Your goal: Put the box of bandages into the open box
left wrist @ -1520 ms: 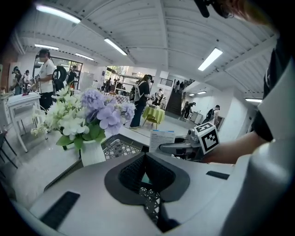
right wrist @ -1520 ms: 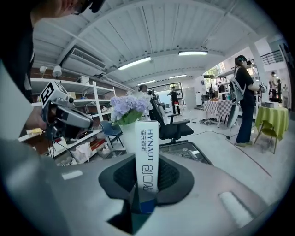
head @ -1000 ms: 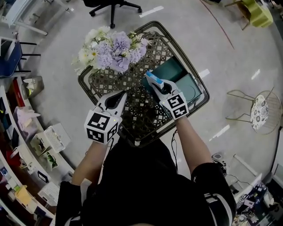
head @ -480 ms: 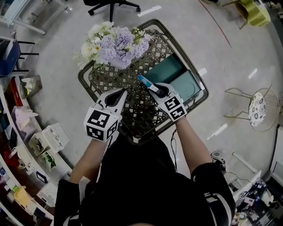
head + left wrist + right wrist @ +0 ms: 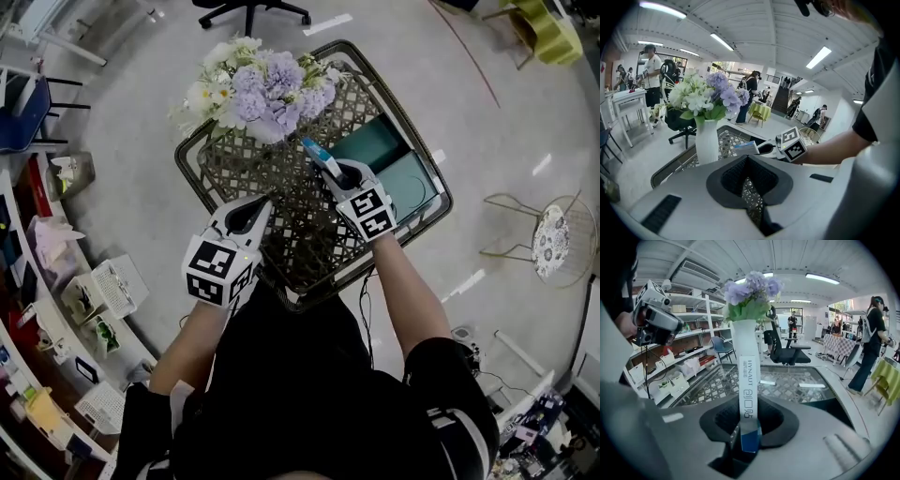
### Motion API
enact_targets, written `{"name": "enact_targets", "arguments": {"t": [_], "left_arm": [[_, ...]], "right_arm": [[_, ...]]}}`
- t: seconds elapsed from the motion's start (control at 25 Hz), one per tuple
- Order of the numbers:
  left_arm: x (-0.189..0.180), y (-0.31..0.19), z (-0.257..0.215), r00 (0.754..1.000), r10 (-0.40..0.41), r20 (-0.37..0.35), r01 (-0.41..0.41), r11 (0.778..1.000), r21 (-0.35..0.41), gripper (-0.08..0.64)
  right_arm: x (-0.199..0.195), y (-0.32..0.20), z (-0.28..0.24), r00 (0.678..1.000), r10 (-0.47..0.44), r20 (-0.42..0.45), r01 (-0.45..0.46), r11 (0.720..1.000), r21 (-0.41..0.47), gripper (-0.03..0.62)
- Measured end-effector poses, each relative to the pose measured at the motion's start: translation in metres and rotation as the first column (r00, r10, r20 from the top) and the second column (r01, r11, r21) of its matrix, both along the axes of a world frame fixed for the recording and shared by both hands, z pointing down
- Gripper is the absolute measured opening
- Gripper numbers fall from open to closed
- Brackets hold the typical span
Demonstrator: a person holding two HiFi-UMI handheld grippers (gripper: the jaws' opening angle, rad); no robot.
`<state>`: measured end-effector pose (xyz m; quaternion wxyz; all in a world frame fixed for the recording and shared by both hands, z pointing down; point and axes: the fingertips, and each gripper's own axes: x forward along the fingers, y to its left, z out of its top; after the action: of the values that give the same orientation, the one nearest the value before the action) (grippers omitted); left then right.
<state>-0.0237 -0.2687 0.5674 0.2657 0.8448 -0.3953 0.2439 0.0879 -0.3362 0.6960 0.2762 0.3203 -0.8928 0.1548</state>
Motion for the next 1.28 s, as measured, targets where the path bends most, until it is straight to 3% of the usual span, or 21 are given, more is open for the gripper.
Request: {"name": "enact_targets", "arguments": {"t": [0.24,0.44,0.68,0.84,1.0,1.28], "left_arm": [[-0.01,-0.001,0.003,1.0,-0.014,0.0,0.014,1.0,-0.003,0.006],[-0.009,-0.007,0.0,1.0,-0.013,-0.015,0.013,1.0,0.008,0.006],[-0.011,-0.011,-0.002,1.0,-0.021,-0.022,0.021,1.0,0.009,0.006],[-0.014,-0.012,-0.003,0.999,-0.03,-0.032,0.03,1.0,0.009,0.006],[-0.015,-0.013,-0.003,0.999,-0.037,-0.039,0.037,0.999,0.005,0.006],[-0.012,-0.006,-0.001,0.999,-0.023,-0.05,0.023,1.0,-0.005,0.006]], "right_arm": [[0.01,0.014,0.014,0.999,0.011,-0.034,-0.014,0.997,-0.076,0.132],[0.019,0.016,0.011,0.998,0.008,-0.056,-0.013,0.996,-0.088,0.158],[-0.01,0.01,-0.011,0.997,-0.073,-0.029,0.072,0.996,-0.044,0.169],[-0.03,0.016,-0.015,0.996,-0.087,-0.027,0.085,0.993,-0.087,0.181],[-0.034,0.017,-0.004,0.995,-0.074,-0.074,0.066,0.992,-0.103,0.178],[-0.01,0.036,-0.007,0.997,-0.017,-0.081,0.009,0.994,-0.105,0.172]]}}
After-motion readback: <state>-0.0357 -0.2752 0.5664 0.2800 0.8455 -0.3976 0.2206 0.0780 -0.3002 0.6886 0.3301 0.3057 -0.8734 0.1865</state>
